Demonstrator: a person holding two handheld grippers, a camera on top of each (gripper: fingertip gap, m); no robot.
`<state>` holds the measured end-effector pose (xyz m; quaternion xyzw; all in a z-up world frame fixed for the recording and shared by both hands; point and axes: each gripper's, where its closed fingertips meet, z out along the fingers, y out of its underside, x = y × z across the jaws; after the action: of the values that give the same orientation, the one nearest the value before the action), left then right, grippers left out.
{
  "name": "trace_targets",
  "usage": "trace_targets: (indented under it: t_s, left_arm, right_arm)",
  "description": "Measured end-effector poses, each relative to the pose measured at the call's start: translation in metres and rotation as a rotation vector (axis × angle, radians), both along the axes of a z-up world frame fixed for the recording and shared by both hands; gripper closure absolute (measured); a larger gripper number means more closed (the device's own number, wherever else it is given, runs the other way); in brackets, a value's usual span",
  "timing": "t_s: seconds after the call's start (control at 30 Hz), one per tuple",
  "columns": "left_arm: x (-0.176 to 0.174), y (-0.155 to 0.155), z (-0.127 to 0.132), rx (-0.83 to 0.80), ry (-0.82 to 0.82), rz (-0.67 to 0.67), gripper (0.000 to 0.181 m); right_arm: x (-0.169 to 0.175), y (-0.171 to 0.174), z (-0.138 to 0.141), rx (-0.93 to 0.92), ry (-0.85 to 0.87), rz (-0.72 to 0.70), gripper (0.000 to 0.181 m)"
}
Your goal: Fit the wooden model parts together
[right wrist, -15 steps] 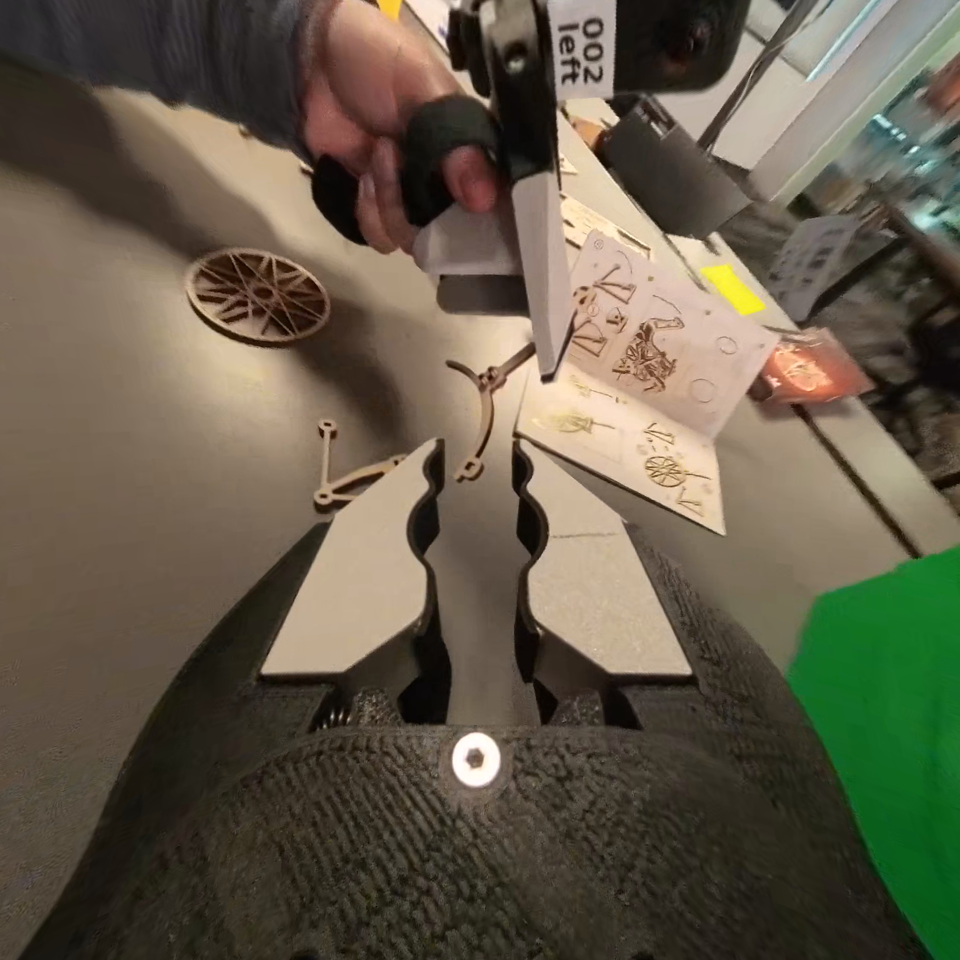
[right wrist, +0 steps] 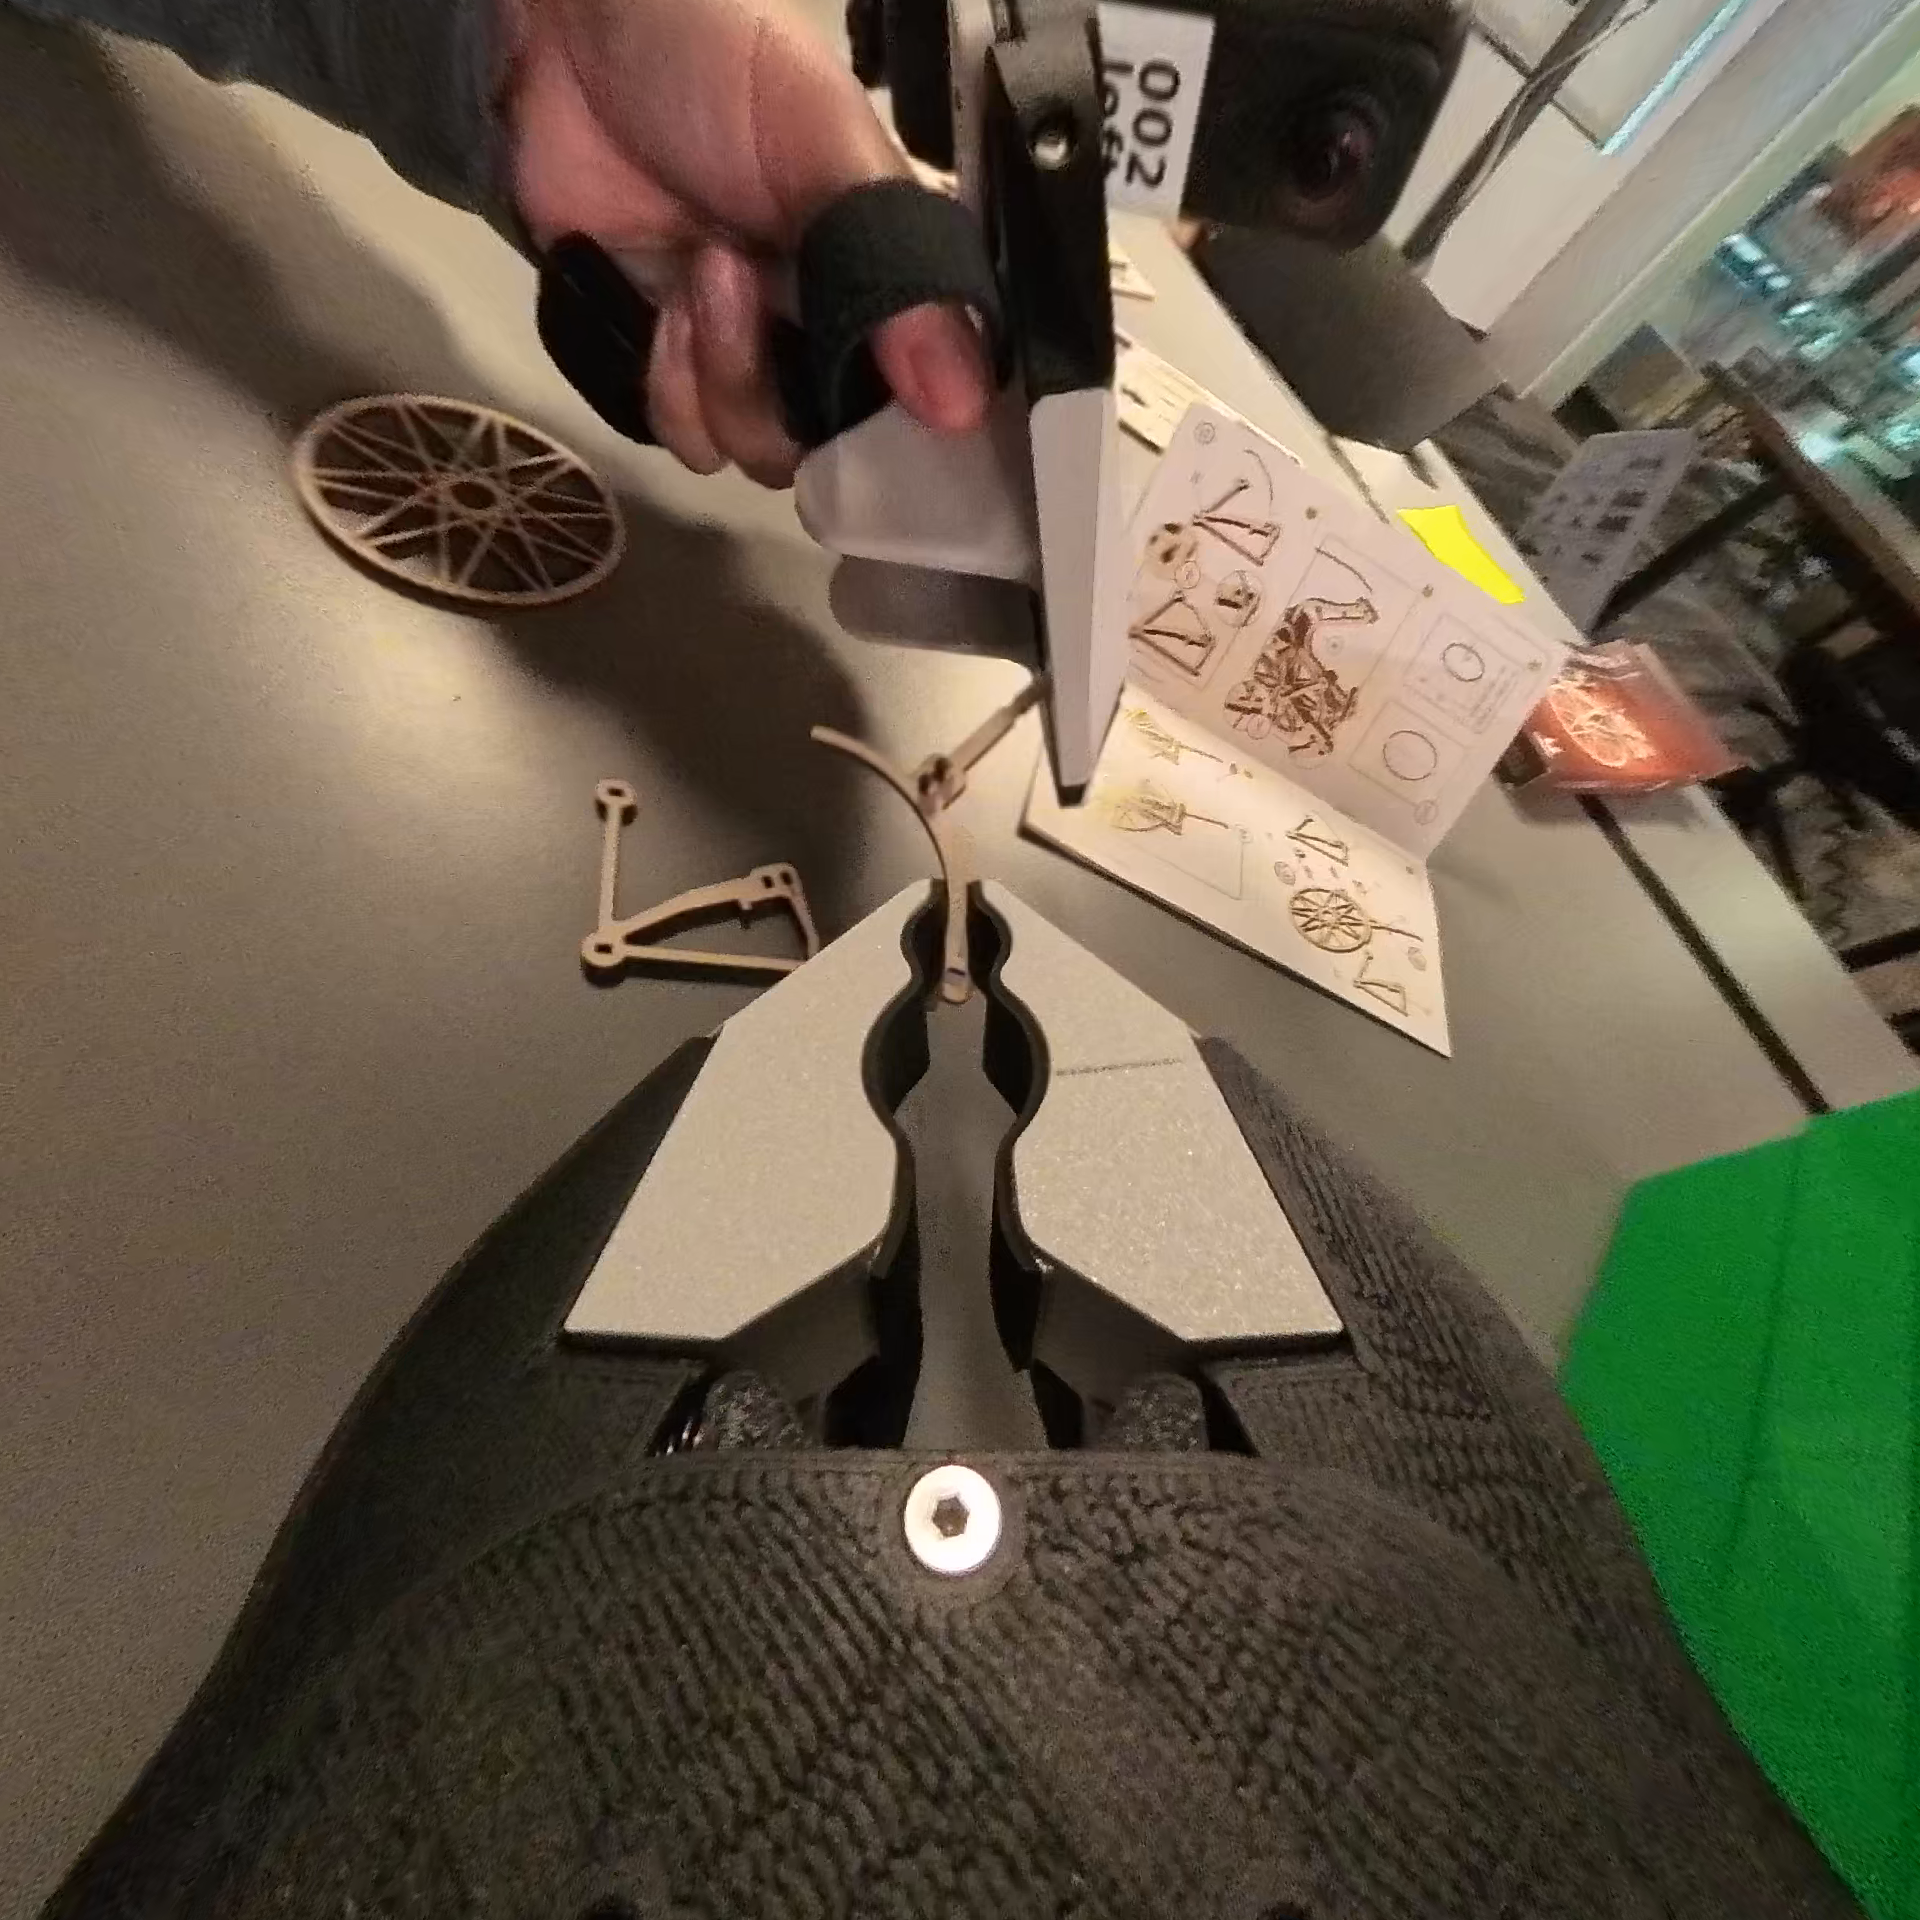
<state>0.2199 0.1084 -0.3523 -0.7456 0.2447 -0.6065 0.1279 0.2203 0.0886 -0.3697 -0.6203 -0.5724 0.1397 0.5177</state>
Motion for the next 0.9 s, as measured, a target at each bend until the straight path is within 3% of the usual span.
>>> trace_targets:
  t_s: [0.03,0.07,0.13,0.4,0.57,0.67,0.83,0.9]
  left_arm:
    - [-0.002,0.003,-0.003,0.028,0.027,0.025,0.167]
    - [-0.005,0.004,-0.004,0.089,0.048,0.043,0.152]
    - [-0.014,0.003,-0.002,0.263,0.080,0.072,0.141]
    - [-0.028,-0.031,-0.023,0.768,0.357,0.010,0.138]
    - [-0.028,-0.044,-0.043,0.797,0.452,-0.058,0.149]
    - [-0.025,-0.050,-0.044,0.798,0.440,-0.075,0.162]
    - [-0.023,-0.052,-0.044,0.893,0.469,-0.086,0.163]
    - [-0.022,-0.055,-0.045,0.915,0.462,-0.107,0.176]
  right_arm:
    - [0.000,-0.002,0.000,-0.037,0.022,0.008,0.180]
    - [-0.001,-0.004,0.000,-0.077,0.048,0.020,0.181]
    - [0.000,-0.008,-0.003,-0.156,0.073,0.039,0.181]
    - [-0.005,-0.008,-0.021,-0.314,0.013,-0.070,0.180]
    - [-0.004,-0.013,-0.026,-0.346,0.002,-0.142,0.180]
    - [0.000,-0.016,-0.031,-0.364,-0.017,-0.176,0.180]
    - [-0.004,-0.024,-0.031,-0.399,-0.003,-0.165,0.180]
    - [-0.005,-0.025,-0.032,-0.394,-0.015,-0.169,0.180]
